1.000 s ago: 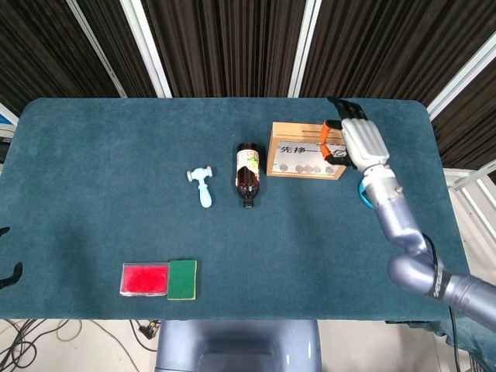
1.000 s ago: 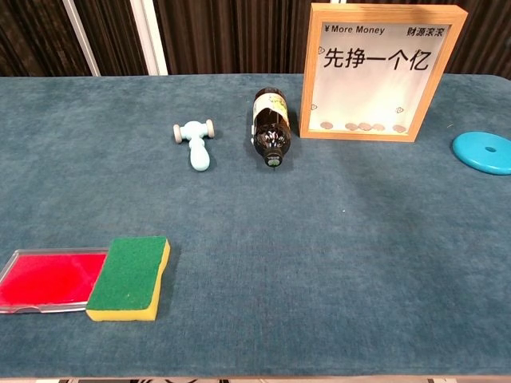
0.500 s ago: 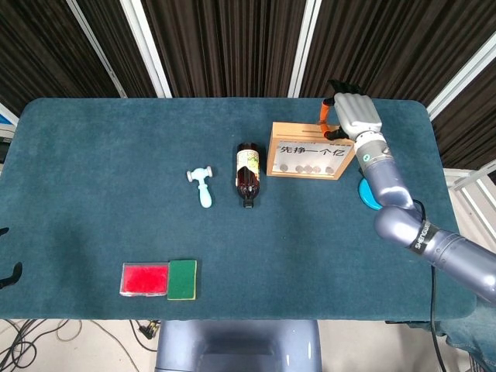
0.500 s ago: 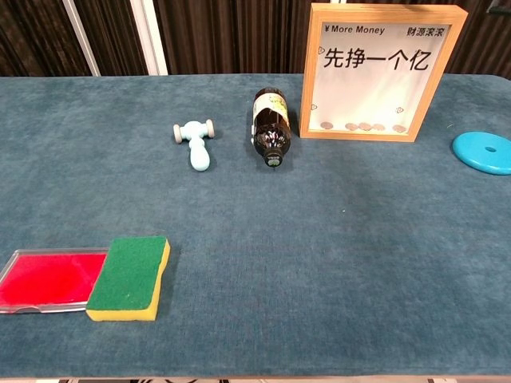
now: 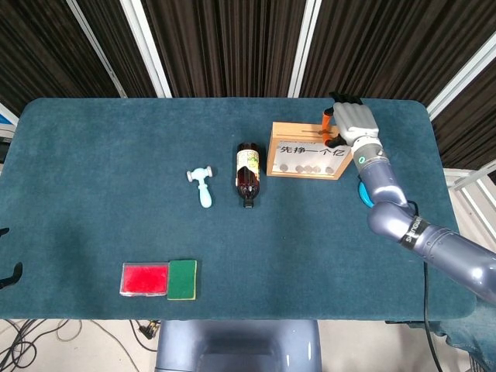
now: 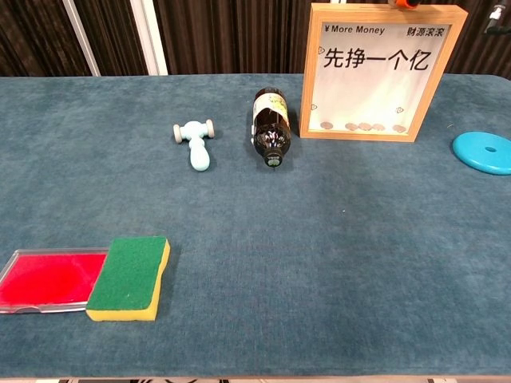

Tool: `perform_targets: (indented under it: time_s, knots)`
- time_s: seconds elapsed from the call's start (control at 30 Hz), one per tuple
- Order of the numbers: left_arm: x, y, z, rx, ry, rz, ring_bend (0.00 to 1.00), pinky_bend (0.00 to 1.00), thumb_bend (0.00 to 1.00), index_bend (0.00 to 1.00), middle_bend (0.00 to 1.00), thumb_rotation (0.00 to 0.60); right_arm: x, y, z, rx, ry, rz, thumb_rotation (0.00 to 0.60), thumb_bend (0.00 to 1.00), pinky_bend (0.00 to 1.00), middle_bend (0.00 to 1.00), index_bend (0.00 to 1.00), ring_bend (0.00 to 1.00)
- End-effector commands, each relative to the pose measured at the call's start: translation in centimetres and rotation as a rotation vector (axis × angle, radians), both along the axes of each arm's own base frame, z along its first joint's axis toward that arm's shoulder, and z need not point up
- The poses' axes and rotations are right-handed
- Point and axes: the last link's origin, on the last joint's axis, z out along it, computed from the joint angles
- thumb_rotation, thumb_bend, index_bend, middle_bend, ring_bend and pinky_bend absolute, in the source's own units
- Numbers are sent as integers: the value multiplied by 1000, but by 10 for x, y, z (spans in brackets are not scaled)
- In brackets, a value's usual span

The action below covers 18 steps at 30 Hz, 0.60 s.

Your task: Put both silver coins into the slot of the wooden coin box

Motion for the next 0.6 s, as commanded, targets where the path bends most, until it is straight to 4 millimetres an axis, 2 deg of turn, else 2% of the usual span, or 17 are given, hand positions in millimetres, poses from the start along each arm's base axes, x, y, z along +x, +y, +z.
perform_targets:
  time_s: [0.03,0.6]
  knots:
    - [0,0,0,0,-1,-1,0,2,398,143,0,600,0,-1,-1,-7,2,-3,600,536,0,83,755,0]
    - [0,0,1,-3,-9,-8,0,2,398,144,0,600,3,-6,-9,-12,62,-26,600,536,0,83,711,0]
